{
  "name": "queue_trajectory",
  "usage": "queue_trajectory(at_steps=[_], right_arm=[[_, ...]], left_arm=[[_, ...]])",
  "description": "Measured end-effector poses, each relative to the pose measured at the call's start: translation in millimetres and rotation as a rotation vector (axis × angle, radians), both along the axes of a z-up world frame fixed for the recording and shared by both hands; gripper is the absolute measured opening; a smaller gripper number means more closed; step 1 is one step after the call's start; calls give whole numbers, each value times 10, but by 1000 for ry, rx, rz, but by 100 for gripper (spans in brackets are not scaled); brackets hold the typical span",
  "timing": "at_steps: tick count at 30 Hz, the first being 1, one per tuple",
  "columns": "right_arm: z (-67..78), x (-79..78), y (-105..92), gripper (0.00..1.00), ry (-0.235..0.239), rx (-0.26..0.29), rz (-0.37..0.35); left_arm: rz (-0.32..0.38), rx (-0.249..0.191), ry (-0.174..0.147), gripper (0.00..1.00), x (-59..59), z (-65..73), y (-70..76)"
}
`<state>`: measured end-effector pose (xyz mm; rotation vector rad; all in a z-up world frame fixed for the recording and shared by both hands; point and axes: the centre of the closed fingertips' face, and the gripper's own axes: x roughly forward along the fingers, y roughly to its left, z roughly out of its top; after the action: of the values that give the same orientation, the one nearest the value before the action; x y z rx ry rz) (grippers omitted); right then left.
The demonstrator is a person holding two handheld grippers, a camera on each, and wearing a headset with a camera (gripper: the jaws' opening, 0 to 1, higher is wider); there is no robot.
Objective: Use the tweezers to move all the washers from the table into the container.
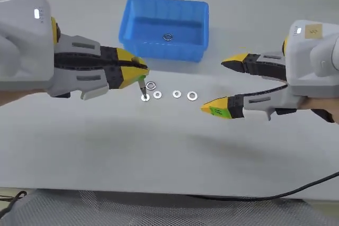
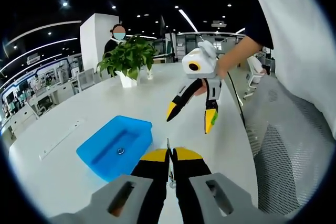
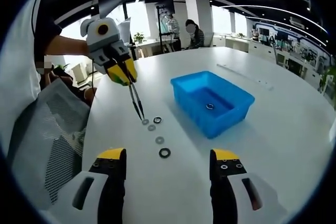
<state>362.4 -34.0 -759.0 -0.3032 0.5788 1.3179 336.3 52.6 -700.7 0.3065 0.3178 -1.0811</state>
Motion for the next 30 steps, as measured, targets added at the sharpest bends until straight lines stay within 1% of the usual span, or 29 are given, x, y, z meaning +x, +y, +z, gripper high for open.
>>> queue_trajectory(at_steps=[3, 5, 8, 9, 10, 11, 12, 13, 14, 16, 17, 19, 20, 22, 25, 29, 30], right_arm=[[-14, -12, -18, 65, 6, -4, -3], [-15, -12, -27, 65, 8, -3, -6], [-17, -13, -38, 65, 11, -4, -11], [-18, -14, -40, 65, 11, -5, -12], [-19, -18, -40, 65, 11, -6, -11], [-18, -22, -39, 65, 12, -6, -11], [-16, -27, -36, 65, 14, -3, -12], [-19, -30, -36, 65, 15, -5, -11], [-27, -35, -36, 65, 15, -8, -10], [-39, -42, -38, 65, 18, -11, -9], [-48, -48, -40, 65, 21, -12, -9], [-64, -54, -46, 65, 24, -17, -10], [-66, -57, -47, 65, 26, -17, -9], [-70, -63, -48, 65, 29, -18, -10], [-77, -70, -45, 65, 31, -21, -8], [-75, -74, -22, 64, 31, -22, -2], [-68, -73, -12, 64, 29, -21, 0]], left_arm=[[-3, -2, -2, 6, 4, -3, -8], [-8, -3, 4, 6, -5, -11, -19], [-11, 4, 3, 6, -12, -34, -25], [-13, 16, -10, 6, -8, -46, -21], [-14, 19, -14, 6, -6, -48, -19], [-13, 13, -3, 6, -12, -49, -20], [-12, 7, -3, 6, -14, -45, -25], [-16, 11, -9, 6, -15, -47, -25], [-17, 12, -6, 6, -18, -50, -26], [-18, 17, -11, 6, -15, -64, -22], [-15, 15, -5, 6, -14, -77, -15], [-9, 18, -7, 6, -3, -94, 1], [-7, 14, -2, 6, -2, -96, 5], [-4, 11, -5, 6, 4, -92, 8], [-5, 8, -1, 6, -2, -95, 10], [-8, 0, 21, 6, -24, -99, 12], [-9, 6, 17, 6, -26, -99, 16]])
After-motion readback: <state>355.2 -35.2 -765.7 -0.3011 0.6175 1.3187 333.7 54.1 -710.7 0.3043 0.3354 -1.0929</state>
